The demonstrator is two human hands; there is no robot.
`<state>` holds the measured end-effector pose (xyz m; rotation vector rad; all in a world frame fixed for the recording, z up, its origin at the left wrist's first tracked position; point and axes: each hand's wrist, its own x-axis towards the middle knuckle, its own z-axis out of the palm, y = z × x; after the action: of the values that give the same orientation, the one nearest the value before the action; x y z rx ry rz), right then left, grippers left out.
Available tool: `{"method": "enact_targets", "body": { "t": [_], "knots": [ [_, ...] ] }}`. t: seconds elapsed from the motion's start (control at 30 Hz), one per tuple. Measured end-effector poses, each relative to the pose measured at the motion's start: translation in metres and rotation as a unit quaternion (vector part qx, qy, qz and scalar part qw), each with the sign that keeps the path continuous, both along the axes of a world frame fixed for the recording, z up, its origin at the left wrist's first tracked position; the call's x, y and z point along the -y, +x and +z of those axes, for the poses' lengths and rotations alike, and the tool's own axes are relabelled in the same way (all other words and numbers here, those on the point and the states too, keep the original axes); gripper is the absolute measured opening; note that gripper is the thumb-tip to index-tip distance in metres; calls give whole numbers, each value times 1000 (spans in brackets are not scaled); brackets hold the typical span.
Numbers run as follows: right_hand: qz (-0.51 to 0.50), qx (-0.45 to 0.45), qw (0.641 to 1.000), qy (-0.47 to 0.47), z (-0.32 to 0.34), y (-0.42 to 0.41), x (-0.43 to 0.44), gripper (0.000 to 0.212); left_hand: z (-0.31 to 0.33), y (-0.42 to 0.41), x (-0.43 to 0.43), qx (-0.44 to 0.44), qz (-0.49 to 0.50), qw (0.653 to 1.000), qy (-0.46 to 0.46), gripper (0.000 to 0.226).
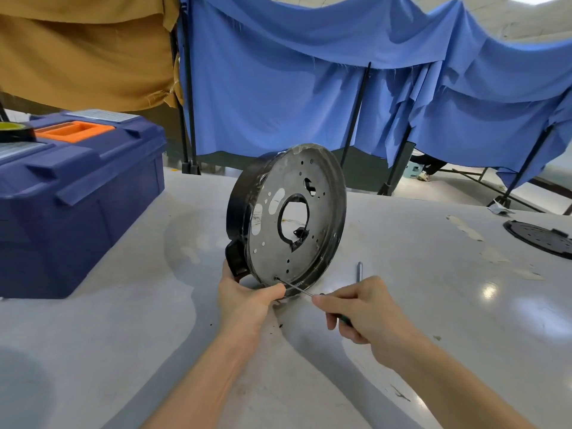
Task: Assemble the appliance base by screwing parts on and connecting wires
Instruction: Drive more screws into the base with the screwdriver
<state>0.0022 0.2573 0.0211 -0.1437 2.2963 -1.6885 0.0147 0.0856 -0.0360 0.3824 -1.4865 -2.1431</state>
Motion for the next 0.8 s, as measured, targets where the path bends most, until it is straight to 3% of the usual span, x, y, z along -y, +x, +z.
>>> {"method": "enact_targets", "body": {
  "t": [0.13, 0.23, 0.37, 0.5, 0.57, 0.63, 0.7, 0.8],
  "knots": [
    [-28, 270, 952, -139, 1, -7, 1, 26, 0, 1, 1, 6, -4, 1000, -6, 64],
    [-18, 299, 943, -144, 0, -8, 1, 32, 0, 0, 0, 11, 4, 1000, -14, 63],
    [4, 159, 987, -18, 4, -10, -4, 42, 0, 0, -1, 19, 0, 1000, -21, 64],
    [20, -32, 997, 74, 2, -3, -4, 12, 1, 1, 1, 20, 6, 1000, -24, 67],
    [33, -170, 967, 185, -5, 2, -4, 6, 2, 1, 0, 17, 5, 1000, -21, 67],
    [55, -273, 913, 299, -10, 7, -3, 8, 2, 1, 0, 20, 6, 1000, -11, 65],
    [62, -303, 904, 296, -13, 9, 2, 14, 2, 1, 0, 24, 7, 1000, -6, 64],
    [45, -237, 954, 178, -9, 9, 7, 15, 2, 0, 0, 29, 7, 1000, -6, 64]
  ]
}}
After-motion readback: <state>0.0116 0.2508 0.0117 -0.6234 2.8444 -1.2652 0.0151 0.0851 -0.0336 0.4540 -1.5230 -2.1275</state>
